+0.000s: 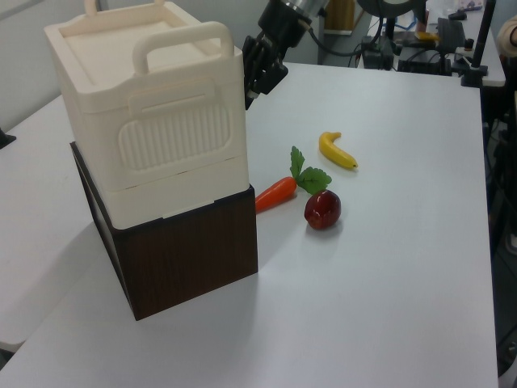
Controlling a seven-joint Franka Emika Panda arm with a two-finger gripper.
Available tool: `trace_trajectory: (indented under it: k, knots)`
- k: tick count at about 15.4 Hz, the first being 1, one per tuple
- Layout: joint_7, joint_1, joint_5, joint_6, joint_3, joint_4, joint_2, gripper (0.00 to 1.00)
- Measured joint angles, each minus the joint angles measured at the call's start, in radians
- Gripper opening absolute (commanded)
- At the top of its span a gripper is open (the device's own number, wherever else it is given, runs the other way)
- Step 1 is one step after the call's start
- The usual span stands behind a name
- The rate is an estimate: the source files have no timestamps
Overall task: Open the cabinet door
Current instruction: 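Move the gripper toward the cabinet door's free edge, then hook the gripper behind the door edge and pull it outward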
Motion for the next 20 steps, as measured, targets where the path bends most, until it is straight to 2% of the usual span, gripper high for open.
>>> trace_trajectory:
  k: [3, 10, 15, 18, 19, 20]
  knots:
    - [0.000, 0.003, 0.000, -0.017, 0.006, 0.000, -0.004, 0.07]
    - [0.002, 0.001, 0.002, -0.039, 0.006, 0.007, -0.004, 0.07]
    - [0.000, -0.006, 0.002, -0.138, -0.006, 0.025, -0.018, 0.07]
    - [-0.002, -0.013, 0.000, -0.171, -0.008, 0.025, -0.026, 0.15]
    - [-0.002, -0.015, -0.001, -0.179, -0.009, 0.025, -0.028, 0.23]
    - [-0.002, -0.016, -0.001, -0.188, -0.010, 0.025, -0.030, 0.28]
